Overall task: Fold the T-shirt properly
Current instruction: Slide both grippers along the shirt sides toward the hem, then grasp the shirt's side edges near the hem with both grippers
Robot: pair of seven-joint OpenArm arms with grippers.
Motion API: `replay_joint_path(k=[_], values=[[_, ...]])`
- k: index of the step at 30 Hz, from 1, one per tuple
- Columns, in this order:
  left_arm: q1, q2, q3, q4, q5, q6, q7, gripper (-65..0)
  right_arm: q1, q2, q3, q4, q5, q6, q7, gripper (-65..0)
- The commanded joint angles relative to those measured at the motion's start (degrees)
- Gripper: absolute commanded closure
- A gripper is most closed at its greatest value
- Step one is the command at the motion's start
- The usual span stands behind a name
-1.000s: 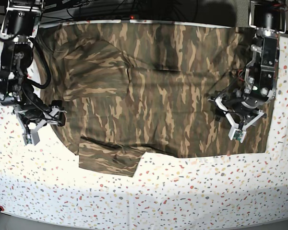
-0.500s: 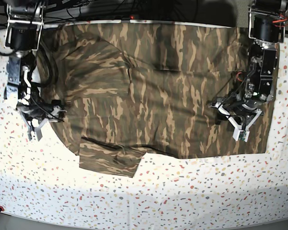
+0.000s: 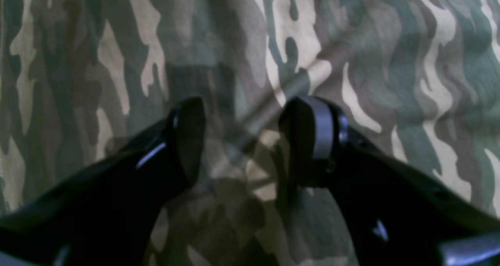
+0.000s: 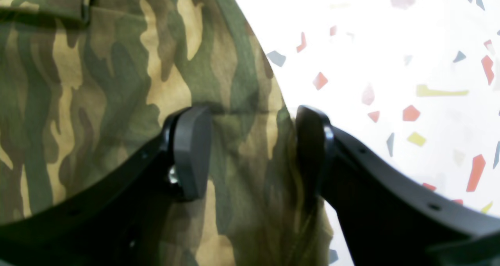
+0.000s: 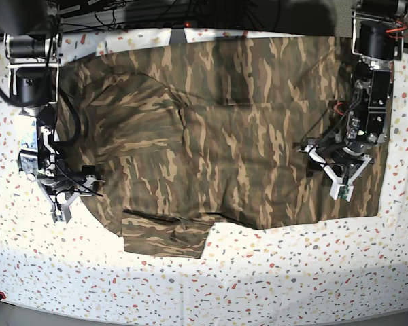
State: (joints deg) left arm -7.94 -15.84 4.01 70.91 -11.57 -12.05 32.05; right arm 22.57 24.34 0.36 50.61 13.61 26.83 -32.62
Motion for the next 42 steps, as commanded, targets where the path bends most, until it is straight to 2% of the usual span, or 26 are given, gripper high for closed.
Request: replay_joint_path(k=[1, 8, 19, 23, 25, 30, 32, 35, 37, 40, 42], values=[[-0.8, -0.5, -0.2, 0.0, 2.1, 0.8, 3.1, -34.3, 0.3, 1.1, 0.0, 0.0, -1.4, -0.3, -3.0, -32.9], [-6.3, -0.5, -0.2, 0.1, 2.5, 0.9, 3.3, -34.3, 0.9, 2.2, 0.0, 3.6, -0.9, -0.3, -3.1, -32.9], [-15.9, -0.6, -0.2, 0.1, 2.8, 0.8, 2.9, -34.3, 7.9, 2.2, 0.0, 9.8, 9.4, -0.3, -11.8, -32.9], [-16.0, -0.7, -0.2, 0.1, 12.0, 0.7, -0.4, -34.4, 9.7, 2.1, 0.0, 10.3, 13.6, -0.2, -15.9, -32.9], [-16.1, -2.1, -0.2, 0.1, 13.7, -0.2, -0.3, -34.4, 9.9, 2.2, 0.0, 10.4, 15.2, 0.0, -16.4, -32.9], [-18.3, -9.2, -0.2, -2.0, 7.9, -2.8, 0.9, -34.4, 9.9, 2.1, 0.0, 10.4, 17.5, 5.4, -17.3, -32.9], [-21.0, -12.4, -0.2, -6.4, 2.7, -3.3, 0.9, -34.4, 9.9, 2.1, 0.0, 10.6, 20.7, 9.0, -18.0, -32.9], [-26.9, -15.6, -0.2, -17.4, -6.6, -6.3, 1.0, -34.3, 9.9, 2.1, 0.0, 10.6, 26.0, 10.9, -19.6, -32.9], [-31.1, -16.0, -0.2, -26.3, -10.8, -10.3, 1.1, -34.3, 9.8, 2.1, 0.0, 10.6, 27.8, 11.9, -19.6, -32.9], [-36.8, -15.3, -0.2, -39.8, -13.6, -16.8, -0.4, -34.3, 9.6, 1.4, 0.0, 10.6, 29.0, 12.3, -19.6, -32.9], [-39.6, -14.4, -0.2, -47.3, -13.3, -18.7, -3.1, -34.3, 9.6, 0.5, 0.0, 10.6, 29.0, 12.2, -19.7, -32.9]])
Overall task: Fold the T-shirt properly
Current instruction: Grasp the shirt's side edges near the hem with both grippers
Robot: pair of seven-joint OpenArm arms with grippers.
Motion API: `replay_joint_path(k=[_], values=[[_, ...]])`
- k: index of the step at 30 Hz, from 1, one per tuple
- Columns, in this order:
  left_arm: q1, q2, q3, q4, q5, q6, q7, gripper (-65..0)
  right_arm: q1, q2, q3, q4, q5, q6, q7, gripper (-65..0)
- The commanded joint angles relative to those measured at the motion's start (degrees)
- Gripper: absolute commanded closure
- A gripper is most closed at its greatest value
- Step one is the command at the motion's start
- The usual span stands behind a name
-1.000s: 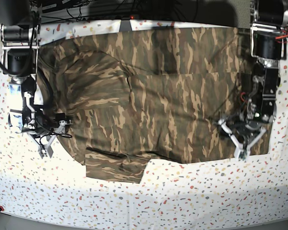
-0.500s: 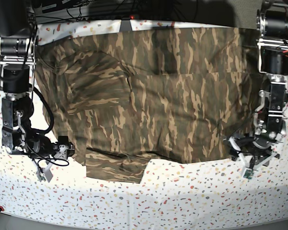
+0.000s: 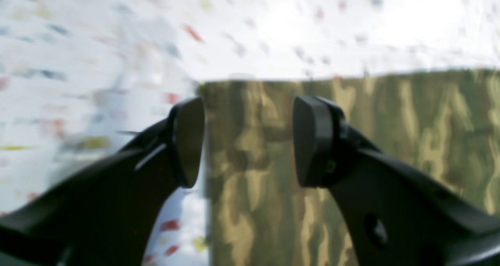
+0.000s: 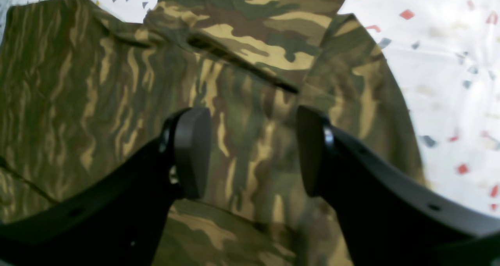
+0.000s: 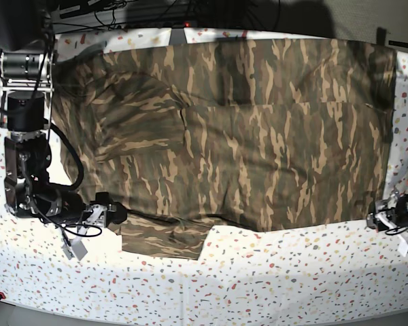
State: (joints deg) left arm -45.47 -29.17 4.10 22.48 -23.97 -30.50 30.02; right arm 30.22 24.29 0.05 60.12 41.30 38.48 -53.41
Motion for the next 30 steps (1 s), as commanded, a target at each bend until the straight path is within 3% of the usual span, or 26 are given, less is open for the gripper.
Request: replay_joint_path(k=[1, 4, 13, 17, 21, 24, 27, 30], values=[[-3.0, -0.7, -0.3, -1.9, 0.0, -0.5, -3.1, -34.3, 2.0, -0.1, 0.3, 1.1, 1.4, 0.6, 1.0, -32.9], [-3.8, -0.2, -0.3, -6.9, 3.3, -0.4, -8.2, -34.3, 2.0, -2.1, 0.3, 1.1, 1.3, 0.6, 0.4, -32.9], [-0.7, -0.2, -0.3, -7.6, 2.6, -0.4, -10.4, -34.3, 1.6, -8.5, 0.3, 1.3, 1.4, 1.5, -1.7, -32.9], [2.6, 1.0, -0.3, -7.6, -1.0, -2.5, -10.0, -34.3, -0.1, -9.7, 0.4, 3.5, 1.4, 1.5, -1.5, -32.9], [4.5, 1.7, -0.3, -7.5, 0.9, -2.5, -12.1, -34.3, -2.8, -9.8, 0.4, 8.1, 1.3, 1.5, -1.7, -32.9], [4.2, 1.7, -0.3, -7.5, 0.1, -3.1, -10.6, -34.3, -5.2, -9.9, 0.4, 11.8, 1.3, 1.5, -1.8, -32.9], [4.0, 1.7, -0.3, -6.4, -5.9, -9.5, -5.8, -34.3, -7.0, -9.8, 0.4, 14.0, 1.3, 1.5, -1.7, -32.9], [4.0, 1.7, -0.3, -4.0, -8.7, -9.5, -1.7, -34.3, -7.6, -9.8, 0.4, 14.4, 1.3, 1.5, -1.8, -32.9]])
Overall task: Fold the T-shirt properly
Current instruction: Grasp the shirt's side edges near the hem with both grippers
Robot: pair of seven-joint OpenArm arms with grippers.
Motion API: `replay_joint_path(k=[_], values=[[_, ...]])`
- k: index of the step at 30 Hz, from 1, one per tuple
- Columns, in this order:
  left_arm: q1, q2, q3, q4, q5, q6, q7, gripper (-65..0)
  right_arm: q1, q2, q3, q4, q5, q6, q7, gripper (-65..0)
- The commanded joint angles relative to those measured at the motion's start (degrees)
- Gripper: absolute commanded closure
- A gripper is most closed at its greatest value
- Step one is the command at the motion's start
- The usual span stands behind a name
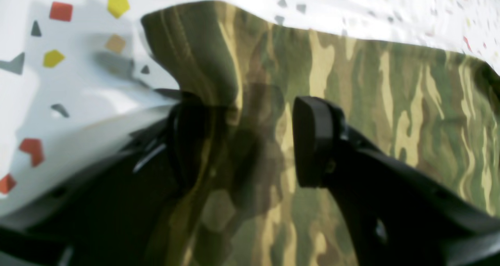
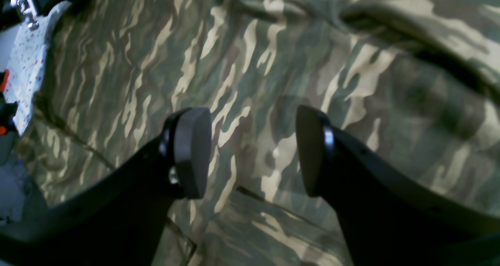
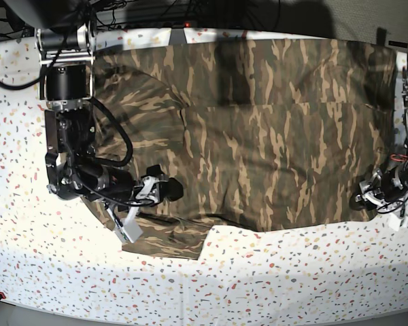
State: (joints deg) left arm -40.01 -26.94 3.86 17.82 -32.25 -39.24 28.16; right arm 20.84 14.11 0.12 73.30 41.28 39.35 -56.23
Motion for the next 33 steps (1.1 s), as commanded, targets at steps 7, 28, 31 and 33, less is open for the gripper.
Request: replay_joint_path(k=[7, 28, 31, 33], values=[[-1.4, -0.6, 0.0, 4.0, -0.4, -0.8, 0.2, -34.3, 1.9, 0.3, 0.3, 1.2, 0.9, 0.6, 0.9, -32.9], [-0.8, -0.4, 0.0, 4.0, 6.3, 0.2, -10.1, -9.1, 1.8, 0.3, 0.3, 1.2, 0.9, 0.6, 1.3, -32.9], [-0.8, -0.5, 0.0, 4.0, 6.3, 0.2, -12.2, 0.0, 1.9, 0.3, 0.3, 1.2, 0.7, 0.6, 1.7, -32.9], [-0.8, -0.6, 0.0, 4.0, 6.3, 0.2, -13.2, 0.0, 1.9, 0.3, 0.3, 1.2, -3.0, 0.6, 5.6, -32.9]])
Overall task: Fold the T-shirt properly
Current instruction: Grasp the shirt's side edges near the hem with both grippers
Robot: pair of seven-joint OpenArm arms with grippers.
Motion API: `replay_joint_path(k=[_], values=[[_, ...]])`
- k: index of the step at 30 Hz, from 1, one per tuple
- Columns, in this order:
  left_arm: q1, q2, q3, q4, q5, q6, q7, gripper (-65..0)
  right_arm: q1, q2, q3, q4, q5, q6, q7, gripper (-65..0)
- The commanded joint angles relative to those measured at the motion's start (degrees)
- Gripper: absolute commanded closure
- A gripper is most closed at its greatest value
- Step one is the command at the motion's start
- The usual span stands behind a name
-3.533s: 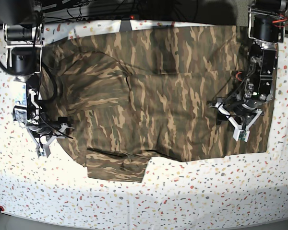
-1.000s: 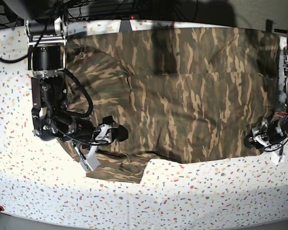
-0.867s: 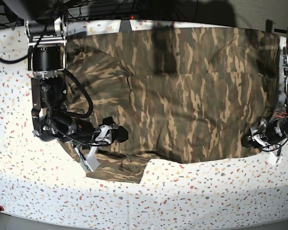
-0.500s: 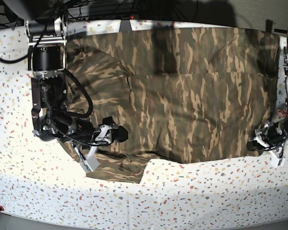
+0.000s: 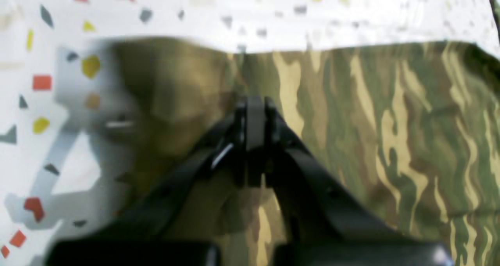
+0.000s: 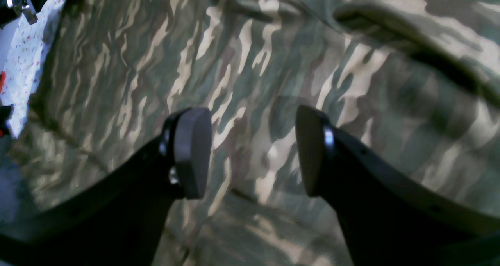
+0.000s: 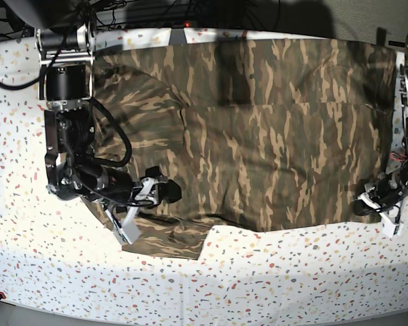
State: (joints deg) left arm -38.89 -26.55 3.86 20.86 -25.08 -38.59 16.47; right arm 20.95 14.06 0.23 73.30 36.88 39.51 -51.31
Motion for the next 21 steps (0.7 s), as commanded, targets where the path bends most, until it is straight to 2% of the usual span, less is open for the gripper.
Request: replay_joint_path(k=[1, 5, 8, 10, 11, 14, 15, 17, 19, 21], values=[[-1.9, -0.9, 0.0, 1.0, -0.9, -0.4, -1.6, 0.0, 1.7, 0.4, 0.2, 1.2, -1.7, 0.5, 3.6, -32.9], [-1.9, -1.0, 0.0, 1.0, -0.9, -0.4, -1.6, 0.0, 1.7, 0.4, 0.2, 1.2, -11.6, -0.3, 12.2, -32.9], [-1.9, -1.1, 0.0, 1.0, -0.3, -0.4, -1.8, 0.0, 1.7, 0.4, 0.2, 1.2, -13.4, -2.4, 12.3, -32.9], [-1.9, -1.7, 0.0, 1.3, 4.5, 0.7, -5.6, 0.0, 1.7, 0.3, 0.2, 1.2, -13.3, -2.4, 10.1, -32.9], [-1.9, -2.3, 0.0, 1.6, 7.8, 3.5, -7.2, 0.0, 1.7, 0.4, 0.2, 1.2, -13.3, -2.4, 8.9, -32.9], [-2.2, -4.3, 0.0, 2.3, 12.7, 14.1, -9.8, -18.0, 1.7, 0.4, 0.2, 1.2, -13.3, -2.4, 5.8, -32.9], [-2.2, -5.0, 0.0, 2.3, 12.6, 15.9, -11.0, -22.7, 1.7, 0.4, 0.2, 1.2, -13.4, -2.4, 5.4, -32.9], [-2.1, -6.2, 0.0, 2.3, 10.4, 16.1, -10.1, -25.2, 1.7, 0.4, 0.2, 1.2, -13.3, -2.4, 5.2, -32.9], [-2.2, -6.6, 0.0, 2.3, 4.1, 15.7, -3.6, -25.2, 1.7, 0.4, 0.2, 1.2, -12.5, -2.4, 5.2, -32.9], [-2.0, -6.3, 0.0, 2.1, -1.5, 12.3, 1.6, -25.2, 1.7, 0.2, 0.2, 1.2, -12.0, -2.4, 4.9, -32.9]])
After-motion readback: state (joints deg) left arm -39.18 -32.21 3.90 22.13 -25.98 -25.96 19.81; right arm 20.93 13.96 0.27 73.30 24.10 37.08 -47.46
